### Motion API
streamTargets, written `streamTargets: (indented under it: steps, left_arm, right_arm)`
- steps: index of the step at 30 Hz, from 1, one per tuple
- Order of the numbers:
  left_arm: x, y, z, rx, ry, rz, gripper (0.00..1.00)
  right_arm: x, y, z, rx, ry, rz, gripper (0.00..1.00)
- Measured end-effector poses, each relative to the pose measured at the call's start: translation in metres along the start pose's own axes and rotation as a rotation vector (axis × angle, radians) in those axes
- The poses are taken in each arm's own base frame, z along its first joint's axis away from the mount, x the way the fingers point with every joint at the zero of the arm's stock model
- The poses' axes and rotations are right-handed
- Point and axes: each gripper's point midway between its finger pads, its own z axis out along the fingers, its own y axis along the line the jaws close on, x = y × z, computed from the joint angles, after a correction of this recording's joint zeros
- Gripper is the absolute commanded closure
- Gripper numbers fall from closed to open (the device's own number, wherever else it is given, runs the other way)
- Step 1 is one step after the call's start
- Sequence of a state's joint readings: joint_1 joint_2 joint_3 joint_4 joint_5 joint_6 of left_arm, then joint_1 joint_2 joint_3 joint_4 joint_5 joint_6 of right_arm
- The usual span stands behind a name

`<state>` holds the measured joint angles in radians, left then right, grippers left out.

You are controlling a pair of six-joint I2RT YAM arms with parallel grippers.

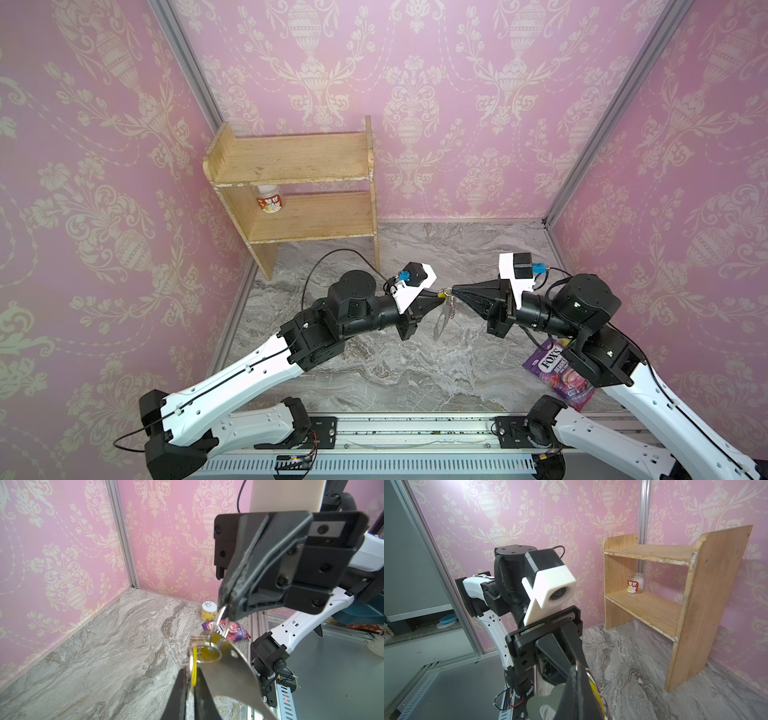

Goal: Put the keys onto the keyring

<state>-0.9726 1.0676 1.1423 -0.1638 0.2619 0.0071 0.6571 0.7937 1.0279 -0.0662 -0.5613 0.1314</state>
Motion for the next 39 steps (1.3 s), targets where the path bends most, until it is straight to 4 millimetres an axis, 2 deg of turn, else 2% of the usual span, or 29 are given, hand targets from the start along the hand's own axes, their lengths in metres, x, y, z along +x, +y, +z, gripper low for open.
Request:
streamTargets:
  steps: [7,19,30,35,39]
  left_arm:
    - [-0.01,-0.001,-0.017,-0.024,-0.029,0.028,1.0]
    - [0.002,-0.002,-0.024,-0.036,0.038,0.111,1.0]
    - [0.0,0.002,-0.034,-0.06,0.092,0.241,1.0]
    - [-0.004,0.004,-0.037,-0.072,0.098,0.285,1.0]
    - [-0.012,0.01,-0.042,-0.113,0.094,0.309,1.0]
  right_arm:
    - [0.005,-0.002,-0.003,0.022,0.019,0.002,1.0]
    - [0.018,-0.004,-0.003,0.027,0.072,0.008,1.0]
    - [0.023,-0.003,0.0,0.018,0.088,0.002,1.0]
    - [0.024,-0.003,0.0,0.014,0.091,-0.003,0.85]
    - [0.026,-0.004,-0.001,0.019,0.102,-0.003,0.81]
